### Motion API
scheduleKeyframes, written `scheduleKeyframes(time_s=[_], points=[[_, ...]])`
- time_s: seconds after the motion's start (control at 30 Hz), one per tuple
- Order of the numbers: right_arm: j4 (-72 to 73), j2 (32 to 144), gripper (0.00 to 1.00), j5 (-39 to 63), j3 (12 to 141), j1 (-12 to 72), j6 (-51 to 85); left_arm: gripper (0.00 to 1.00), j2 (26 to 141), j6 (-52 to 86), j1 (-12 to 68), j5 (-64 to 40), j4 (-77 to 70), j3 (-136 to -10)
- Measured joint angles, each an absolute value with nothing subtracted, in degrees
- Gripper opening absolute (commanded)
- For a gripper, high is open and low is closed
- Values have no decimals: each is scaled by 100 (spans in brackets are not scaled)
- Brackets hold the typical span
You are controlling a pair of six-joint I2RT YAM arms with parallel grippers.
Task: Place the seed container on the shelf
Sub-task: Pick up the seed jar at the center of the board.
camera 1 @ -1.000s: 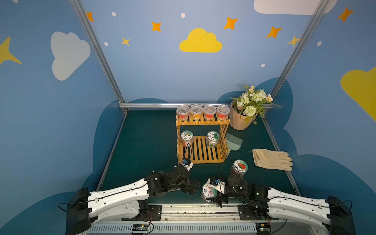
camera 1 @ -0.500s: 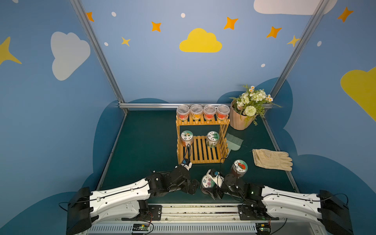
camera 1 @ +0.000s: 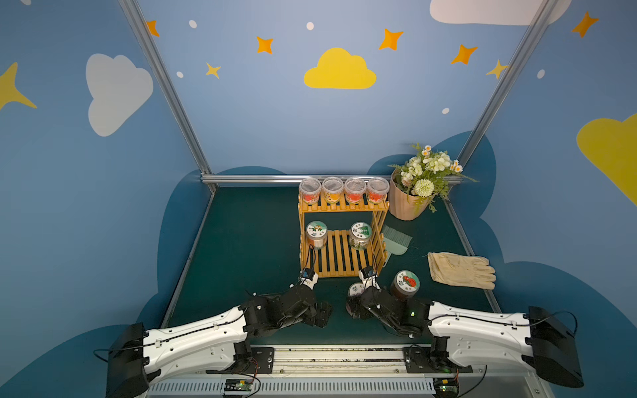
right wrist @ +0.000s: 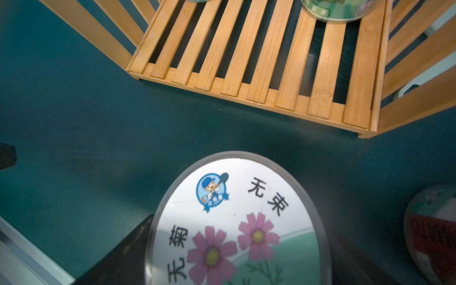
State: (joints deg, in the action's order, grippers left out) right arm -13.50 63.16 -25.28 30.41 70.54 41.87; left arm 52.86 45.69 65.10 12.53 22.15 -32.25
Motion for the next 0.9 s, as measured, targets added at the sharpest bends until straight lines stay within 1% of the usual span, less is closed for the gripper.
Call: scheduleKeyframes(time_s=[0.03,0.07,0.2,0.33,0.5,0.6,0.9], points=[[-1424,6316,97,-2464,3070,7057,4200,100,5295,4567,6510,1251,2198,-3223],[-1487,6313,98,-2403,3096,7061,4198,100,5315,4563,6510,1247,2169,-3225],[-1706,6169,98,-2023,3131,6997,3841,100,5487,4493,6506,1208,2073,-3260],[-1885,5623,98,-1614,3129,6790,3203,100,5701,4344,6501,1105,2008,-3406],[-1997,5063,98,-1138,3116,6298,2611,100,5876,4217,6501,1015,1916,-3577],[-2045,5094,98,-969,3116,6145,2432,100,5935,4176,6499,961,1824,-3579],[-2080,5448,98,-504,3116,6128,2189,100,6326,4158,6499,764,1402,-3579]])
